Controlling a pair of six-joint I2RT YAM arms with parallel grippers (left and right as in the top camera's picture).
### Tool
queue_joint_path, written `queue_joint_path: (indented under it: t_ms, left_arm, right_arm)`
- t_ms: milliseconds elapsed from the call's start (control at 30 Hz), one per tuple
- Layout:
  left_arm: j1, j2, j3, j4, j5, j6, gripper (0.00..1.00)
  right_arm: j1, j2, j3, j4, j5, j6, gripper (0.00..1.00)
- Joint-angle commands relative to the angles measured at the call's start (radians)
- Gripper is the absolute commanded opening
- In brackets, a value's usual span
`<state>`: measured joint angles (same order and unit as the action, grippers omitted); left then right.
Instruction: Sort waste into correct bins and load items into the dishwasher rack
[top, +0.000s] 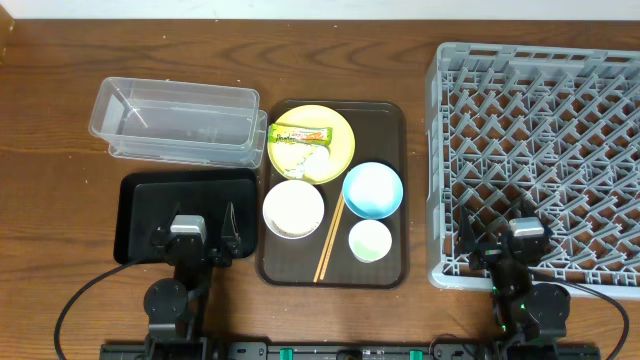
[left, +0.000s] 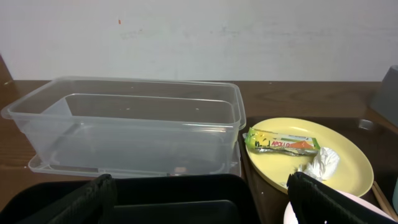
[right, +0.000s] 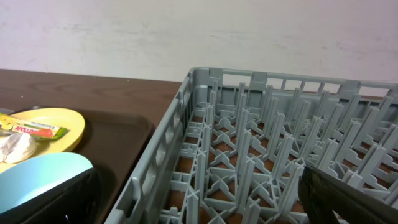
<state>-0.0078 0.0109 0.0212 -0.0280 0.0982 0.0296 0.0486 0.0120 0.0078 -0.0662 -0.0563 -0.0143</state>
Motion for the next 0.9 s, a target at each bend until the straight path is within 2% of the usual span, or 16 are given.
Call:
queue_joint_path:
  t_ms: [0,167,367,567,700,867]
  left_arm:
    - [-0.002,-0.007,-0.017,-0.031,0.023,-0.001,0.91]
    - [-0.002,-0.007,-0.017,-0.031,0.022,-0.002,0.91]
    - [-0.002,-0.007,-0.015,-0.034,0.022,-0.002,0.91]
    - [-0.002,0.011,0.032,-0.104,0.022,-0.002,0.91]
    - [-0.002,0.082,0.111,-0.156,0.022,-0.002,0.91]
    - [-0.002,0.290,0.284,-0.254,0.027,-0.007,0.91]
  right_arm:
    - [-0.010,-0.003,-0.002,-0.001,0.000,0.002,0.99]
    - [-0.010,-0.003,-0.002,-0.002,0.006,0.004,0.99]
    - [-0.010,-0.002,0.001,-0.005,0.052,0.078,0.99]
    - [-0.010,0.034,0.064,-0.063,0.053,0.078,0.99]
    - [-0.010,0.111,0.169,-0.156,0.089,0.077,0.99]
    - [-0.010,0.297,0.348,-0.264,0.109,0.077,0.99]
